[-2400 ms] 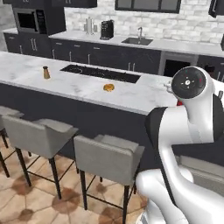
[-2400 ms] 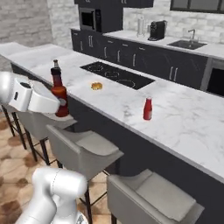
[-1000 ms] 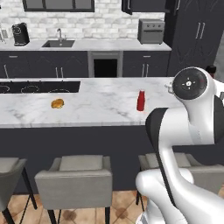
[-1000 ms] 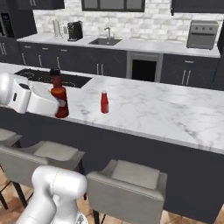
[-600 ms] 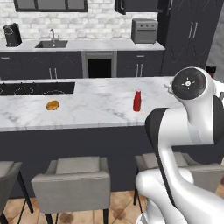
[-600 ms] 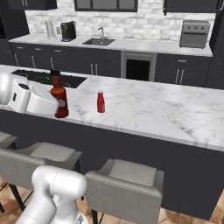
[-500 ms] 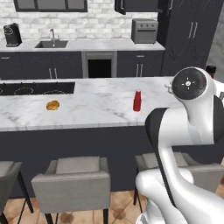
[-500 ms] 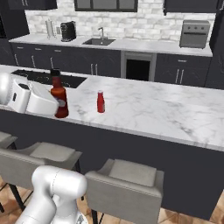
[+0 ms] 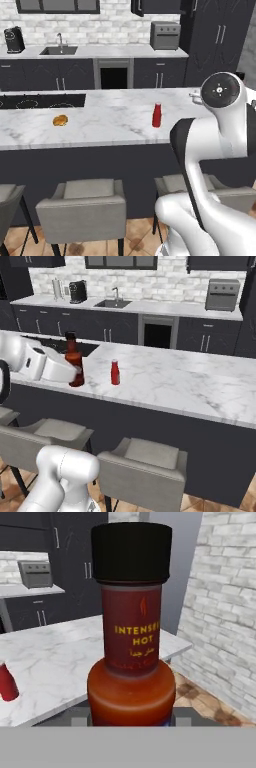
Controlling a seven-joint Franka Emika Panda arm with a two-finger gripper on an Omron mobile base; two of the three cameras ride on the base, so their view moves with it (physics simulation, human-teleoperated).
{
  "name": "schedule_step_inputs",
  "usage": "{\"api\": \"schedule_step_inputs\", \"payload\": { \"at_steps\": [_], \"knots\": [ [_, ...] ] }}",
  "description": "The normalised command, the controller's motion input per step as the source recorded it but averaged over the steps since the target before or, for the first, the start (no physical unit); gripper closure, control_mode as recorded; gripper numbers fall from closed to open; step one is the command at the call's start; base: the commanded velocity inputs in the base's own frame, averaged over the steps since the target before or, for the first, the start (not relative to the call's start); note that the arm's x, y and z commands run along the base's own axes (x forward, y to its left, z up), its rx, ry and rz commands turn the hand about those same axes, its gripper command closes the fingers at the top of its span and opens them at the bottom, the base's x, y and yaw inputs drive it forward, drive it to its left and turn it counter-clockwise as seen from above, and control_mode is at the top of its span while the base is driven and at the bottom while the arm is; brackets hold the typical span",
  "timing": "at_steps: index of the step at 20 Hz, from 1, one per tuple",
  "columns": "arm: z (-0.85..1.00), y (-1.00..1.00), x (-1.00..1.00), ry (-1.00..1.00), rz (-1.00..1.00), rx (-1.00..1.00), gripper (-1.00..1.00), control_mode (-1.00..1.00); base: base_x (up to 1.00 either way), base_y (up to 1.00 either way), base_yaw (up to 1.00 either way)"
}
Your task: Move the ketchup and condiment bottle from the cabinet to the dining counter.
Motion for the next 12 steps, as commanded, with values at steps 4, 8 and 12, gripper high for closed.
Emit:
{"api": "schedule_step_inputs", "payload": {
  "at_steps": [4,8,12],
  "knots": [
    [0.0,-0.28,0.24,0.0,0.22,0.08,1.0,-1.0,0.0,0.0,0.0],
    [0.0,-0.33,0.25,0.0,0.34,0.12,1.0,-1.0,0.0,0.0,0.0],
    [-0.06,-0.38,0.23,0.0,0.42,0.11,1.0,-1.0,0.0,0.0,0.0]
  ]
}}
